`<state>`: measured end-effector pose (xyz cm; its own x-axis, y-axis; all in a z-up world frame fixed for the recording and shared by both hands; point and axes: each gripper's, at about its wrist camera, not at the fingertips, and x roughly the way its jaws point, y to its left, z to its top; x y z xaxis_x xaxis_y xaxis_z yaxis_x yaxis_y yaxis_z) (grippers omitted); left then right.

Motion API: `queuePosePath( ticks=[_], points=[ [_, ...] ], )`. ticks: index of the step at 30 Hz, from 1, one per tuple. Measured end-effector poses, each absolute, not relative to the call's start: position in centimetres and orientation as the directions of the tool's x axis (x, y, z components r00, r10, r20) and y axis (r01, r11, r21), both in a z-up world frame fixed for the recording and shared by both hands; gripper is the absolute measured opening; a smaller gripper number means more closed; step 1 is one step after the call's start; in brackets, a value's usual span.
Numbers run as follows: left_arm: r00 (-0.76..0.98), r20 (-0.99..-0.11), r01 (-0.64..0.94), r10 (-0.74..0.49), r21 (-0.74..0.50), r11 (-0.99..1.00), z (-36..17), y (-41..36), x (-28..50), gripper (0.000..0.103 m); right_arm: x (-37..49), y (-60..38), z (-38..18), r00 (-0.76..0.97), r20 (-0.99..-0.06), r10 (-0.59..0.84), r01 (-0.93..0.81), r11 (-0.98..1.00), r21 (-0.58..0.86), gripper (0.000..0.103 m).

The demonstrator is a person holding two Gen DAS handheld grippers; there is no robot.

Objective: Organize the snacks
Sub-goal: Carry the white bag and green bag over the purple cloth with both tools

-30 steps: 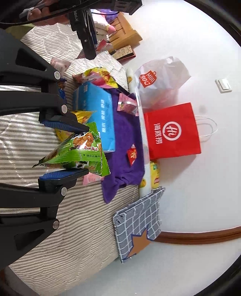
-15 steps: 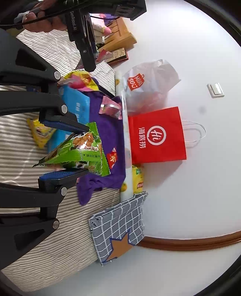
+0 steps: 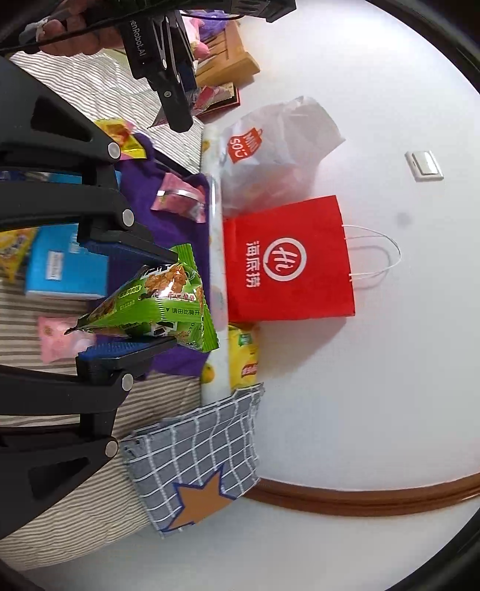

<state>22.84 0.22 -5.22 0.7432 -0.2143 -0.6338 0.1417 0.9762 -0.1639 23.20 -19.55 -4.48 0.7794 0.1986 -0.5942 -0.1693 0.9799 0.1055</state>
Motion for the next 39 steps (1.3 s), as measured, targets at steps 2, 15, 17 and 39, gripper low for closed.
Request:
queuePosePath(
  ticks=[2,15,17,39],
  points=[
    [0.744,-0.639,0.123,-0.195,-0.156,0.980,-5.3,0.3,23.8,0.059,24.3,-19.4,-4.5,0.780,-0.591,0.205,-0.174,0.979,0.109,0.038],
    [0.702,-0.706,0.059,-0.099,-0.081,0.995,-8.9,1.5,29.5,0.059,31.5,-19.3,-6.8,0.757,-0.611,0.231,-0.197,0.972,0.124,0.038],
    [0.688,-0.718,0.050,-0.105,-0.097,0.994,-9.7,1.9,30.3,0.059,32.4,-19.4,-7.7,0.749,-0.619,0.236,-0.200,0.971,0.128,0.038],
    [0.598,-0.791,-0.018,-0.127,-0.172,0.985,-15.3,4.7,31.3,0.059,34.9,-20.6,-14.9,0.627,-0.737,0.253,-0.193,0.967,0.167,0.038]
  ],
)
